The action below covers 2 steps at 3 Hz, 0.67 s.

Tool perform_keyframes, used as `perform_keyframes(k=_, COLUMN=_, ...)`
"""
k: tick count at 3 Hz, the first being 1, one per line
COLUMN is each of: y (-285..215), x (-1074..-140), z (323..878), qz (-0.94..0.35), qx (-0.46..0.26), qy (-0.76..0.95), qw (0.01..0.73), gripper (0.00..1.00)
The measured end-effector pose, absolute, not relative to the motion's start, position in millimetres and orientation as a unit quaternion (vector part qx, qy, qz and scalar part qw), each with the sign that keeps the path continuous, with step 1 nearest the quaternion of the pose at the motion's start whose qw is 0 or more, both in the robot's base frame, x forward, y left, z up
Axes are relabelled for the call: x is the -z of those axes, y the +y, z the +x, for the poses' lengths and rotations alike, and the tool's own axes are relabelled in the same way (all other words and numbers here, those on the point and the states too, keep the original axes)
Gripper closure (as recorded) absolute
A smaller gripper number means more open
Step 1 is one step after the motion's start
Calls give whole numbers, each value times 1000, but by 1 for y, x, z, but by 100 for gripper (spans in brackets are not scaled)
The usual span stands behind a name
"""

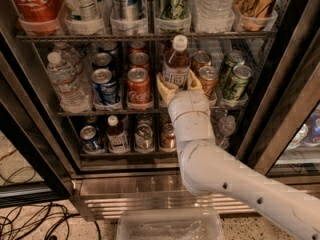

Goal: Pick blue plastic bottle from middle shelf of fridge

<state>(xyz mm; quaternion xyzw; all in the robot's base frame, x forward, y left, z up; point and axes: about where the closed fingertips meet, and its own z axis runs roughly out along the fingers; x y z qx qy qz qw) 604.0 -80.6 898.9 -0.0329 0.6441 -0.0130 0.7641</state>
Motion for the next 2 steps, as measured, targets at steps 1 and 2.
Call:
perform_keyframes(k=1, y=-89, x=-935, z=577, qz=-55, qx=-10, qy=653, qw=755, gripper=100)
perform_keyframes(k=2, y=-89, x=-935, z=577, qz=-55, qx=-10, qy=653, qw=755, gripper=100)
